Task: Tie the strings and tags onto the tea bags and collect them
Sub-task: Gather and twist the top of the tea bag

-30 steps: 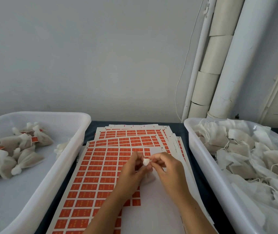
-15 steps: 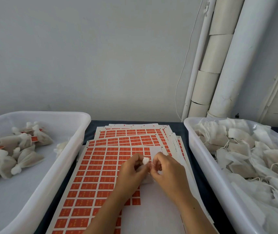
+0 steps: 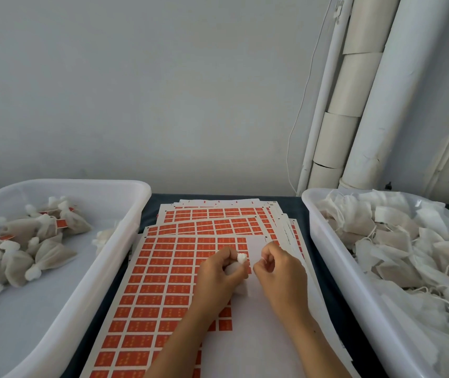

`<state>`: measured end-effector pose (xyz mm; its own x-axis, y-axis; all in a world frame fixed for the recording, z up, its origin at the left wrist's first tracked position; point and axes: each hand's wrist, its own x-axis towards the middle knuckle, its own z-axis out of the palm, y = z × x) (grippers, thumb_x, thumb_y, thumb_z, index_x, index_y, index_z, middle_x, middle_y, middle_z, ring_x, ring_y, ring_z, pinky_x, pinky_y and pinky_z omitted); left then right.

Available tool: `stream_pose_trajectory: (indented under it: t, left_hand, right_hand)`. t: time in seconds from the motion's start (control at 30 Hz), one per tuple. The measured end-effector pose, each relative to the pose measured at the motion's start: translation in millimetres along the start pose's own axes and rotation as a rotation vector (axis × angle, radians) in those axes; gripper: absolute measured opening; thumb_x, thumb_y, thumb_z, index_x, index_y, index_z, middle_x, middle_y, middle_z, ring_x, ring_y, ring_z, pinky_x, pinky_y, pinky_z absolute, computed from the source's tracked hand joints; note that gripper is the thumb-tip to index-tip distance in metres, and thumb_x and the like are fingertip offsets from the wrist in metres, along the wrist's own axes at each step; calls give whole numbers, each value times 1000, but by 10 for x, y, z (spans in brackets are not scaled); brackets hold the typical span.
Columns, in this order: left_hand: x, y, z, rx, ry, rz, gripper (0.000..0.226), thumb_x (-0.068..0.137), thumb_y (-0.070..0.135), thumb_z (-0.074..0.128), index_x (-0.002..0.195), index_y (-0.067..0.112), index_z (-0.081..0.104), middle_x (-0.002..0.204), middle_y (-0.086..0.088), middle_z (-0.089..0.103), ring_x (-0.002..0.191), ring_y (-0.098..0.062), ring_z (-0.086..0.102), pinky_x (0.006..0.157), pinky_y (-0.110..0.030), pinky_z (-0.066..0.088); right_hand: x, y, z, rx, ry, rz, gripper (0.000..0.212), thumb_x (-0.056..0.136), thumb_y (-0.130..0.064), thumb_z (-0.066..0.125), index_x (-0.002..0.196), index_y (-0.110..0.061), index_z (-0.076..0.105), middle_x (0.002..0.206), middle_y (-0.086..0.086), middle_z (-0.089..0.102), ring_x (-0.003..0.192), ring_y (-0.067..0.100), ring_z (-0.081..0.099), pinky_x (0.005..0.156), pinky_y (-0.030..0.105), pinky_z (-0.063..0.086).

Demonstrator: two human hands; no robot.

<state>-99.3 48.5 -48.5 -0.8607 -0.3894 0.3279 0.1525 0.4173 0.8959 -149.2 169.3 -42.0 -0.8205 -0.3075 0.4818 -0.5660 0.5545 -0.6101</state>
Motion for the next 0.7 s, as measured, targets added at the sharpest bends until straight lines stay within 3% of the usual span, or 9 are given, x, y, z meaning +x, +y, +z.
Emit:
stream_pose_trajectory:
  t: [0.2,0.37,0.57,0.7]
  left_hand:
    - [4,-36,-13,-27,-11,-82,11,89,23,61,79,19,60,75,10,66,69,3,61,58,-6,45]
    - [17,-31,-29,-58,-19,-125,8,90,22,60,83,20,61,75,9,67,68,3,62,58,-7,45]
    - [24,-50,-83,-106,-13,-127,18,91,19,59,89,1,62,76,2,70,66,1,64,59,-8,46]
    - [27,-51,-67,-97,-12,-149,19,94,21,54,90,4,62,77,3,70,67,-1,63,61,-9,45]
  right_hand:
    - [50,81,74,98,-89,37,26,84,-24,67,71,-31,46,81,-22,56,70,0,59,60,0,41]
    - [137,182,77,146,-183,94,11,84,-26,66,88,-27,56,92,-17,59,81,-1,58,66,0,39]
    - [306,123,-42,-295,-450,-166,28,90,-31,58,116,-19,61,121,-6,59,106,9,57,90,11,38]
    - [332,102,-43,-450,-476,-325,37,92,-35,54,127,-23,54,129,-7,56,114,10,56,100,16,37]
